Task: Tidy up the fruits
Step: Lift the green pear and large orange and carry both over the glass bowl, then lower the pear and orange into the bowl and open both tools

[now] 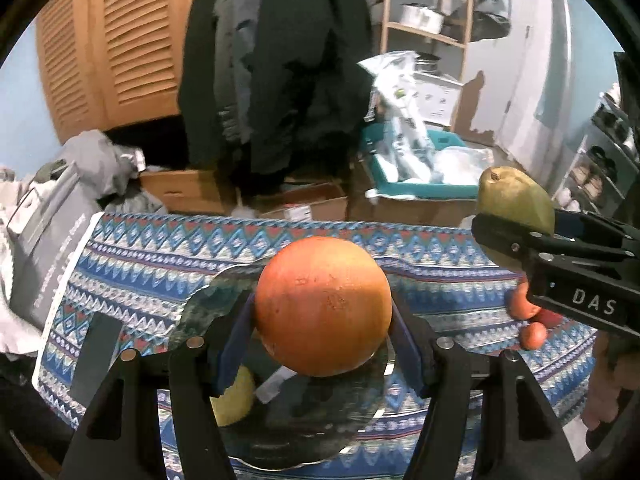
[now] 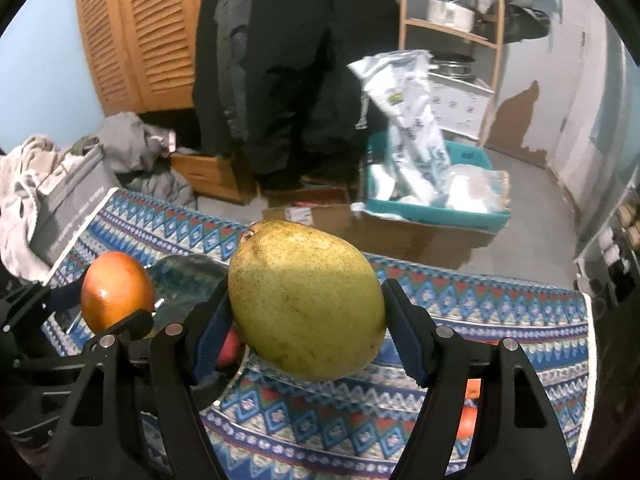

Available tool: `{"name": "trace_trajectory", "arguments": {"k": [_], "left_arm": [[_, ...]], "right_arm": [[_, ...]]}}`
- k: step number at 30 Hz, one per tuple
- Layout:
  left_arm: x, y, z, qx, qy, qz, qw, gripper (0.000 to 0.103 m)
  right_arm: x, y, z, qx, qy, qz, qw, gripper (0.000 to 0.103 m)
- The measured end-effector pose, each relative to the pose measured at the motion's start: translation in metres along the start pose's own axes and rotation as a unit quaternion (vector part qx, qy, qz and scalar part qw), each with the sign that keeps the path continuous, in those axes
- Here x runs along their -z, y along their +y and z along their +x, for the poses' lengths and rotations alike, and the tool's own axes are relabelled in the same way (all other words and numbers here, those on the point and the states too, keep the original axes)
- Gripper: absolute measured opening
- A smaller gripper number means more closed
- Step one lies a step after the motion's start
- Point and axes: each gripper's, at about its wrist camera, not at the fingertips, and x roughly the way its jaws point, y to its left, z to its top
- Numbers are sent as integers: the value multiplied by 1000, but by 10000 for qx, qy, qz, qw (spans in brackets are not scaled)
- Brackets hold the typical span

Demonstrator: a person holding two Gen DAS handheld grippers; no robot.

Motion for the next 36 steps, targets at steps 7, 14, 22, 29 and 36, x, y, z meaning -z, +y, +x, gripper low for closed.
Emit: {"name": "trace_trajectory", "arguments": {"k": [7, 14, 22, 29, 36], "left_arm": [[7, 40, 21, -314, 222, -255, 9989, 66], [15, 75, 45, -576, 472, -516, 9959, 66], [24, 96, 71, -658, 757, -695, 9925, 66], [32, 103, 89, -668, 1015, -772, 9896, 66], [38, 109, 100, -668, 1178, -883, 9868, 67]], "right_arm": [[-9, 30, 33, -288, 205, -125, 9993, 72], [-9, 60, 71, -529, 511, -266, 9969, 72], [0, 83, 115, -742, 998, -335, 9917, 72], [7, 92, 136, -836, 1241, -317, 9882, 72], [6, 96, 144, -849, 1325, -343, 9869, 73]]}}
